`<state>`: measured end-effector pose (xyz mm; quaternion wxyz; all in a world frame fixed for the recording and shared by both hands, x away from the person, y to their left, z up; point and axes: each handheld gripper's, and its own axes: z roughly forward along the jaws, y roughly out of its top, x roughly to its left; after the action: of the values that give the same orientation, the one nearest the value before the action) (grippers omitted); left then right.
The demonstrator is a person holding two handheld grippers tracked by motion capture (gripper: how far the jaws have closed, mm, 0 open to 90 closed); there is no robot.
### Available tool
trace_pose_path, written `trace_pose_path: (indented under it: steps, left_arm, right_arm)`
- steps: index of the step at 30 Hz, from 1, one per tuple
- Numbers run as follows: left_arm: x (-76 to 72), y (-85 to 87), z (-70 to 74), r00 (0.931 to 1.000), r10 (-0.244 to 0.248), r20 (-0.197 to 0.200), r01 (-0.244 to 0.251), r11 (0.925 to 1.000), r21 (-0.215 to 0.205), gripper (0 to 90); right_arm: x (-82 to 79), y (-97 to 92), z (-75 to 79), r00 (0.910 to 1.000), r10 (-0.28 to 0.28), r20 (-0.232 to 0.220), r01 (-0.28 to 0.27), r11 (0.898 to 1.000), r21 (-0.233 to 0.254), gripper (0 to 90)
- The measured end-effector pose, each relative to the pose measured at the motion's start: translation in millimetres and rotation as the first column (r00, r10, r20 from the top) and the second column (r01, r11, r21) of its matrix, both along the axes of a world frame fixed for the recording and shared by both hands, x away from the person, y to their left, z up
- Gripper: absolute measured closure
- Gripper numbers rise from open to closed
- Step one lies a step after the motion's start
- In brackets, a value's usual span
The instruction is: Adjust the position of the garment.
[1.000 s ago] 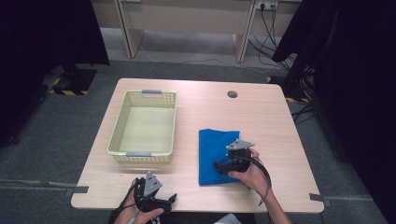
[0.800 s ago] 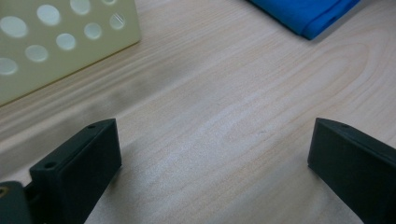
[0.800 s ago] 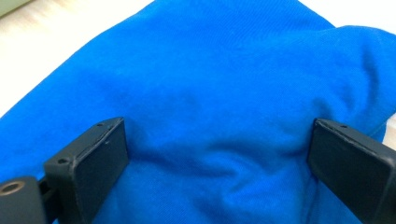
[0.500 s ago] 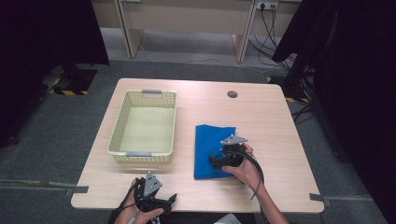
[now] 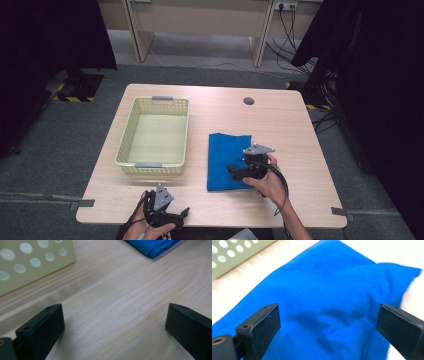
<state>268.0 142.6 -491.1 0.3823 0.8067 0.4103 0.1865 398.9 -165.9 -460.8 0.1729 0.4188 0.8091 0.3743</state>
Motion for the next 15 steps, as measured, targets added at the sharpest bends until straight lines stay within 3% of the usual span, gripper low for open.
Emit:
trace_pose_path:
  steps: [15]
  left_arm:
    - [0.0, -0.2, 0.0, 1.0, 0.002, 0.001, -0.002, 1.0, 0.0, 1.3]
  right_arm:
    - [-20.6, -22.4, 4.1, 1.0, -0.007, 0.006, 0.007, 1.0, 0.031, 5.5]
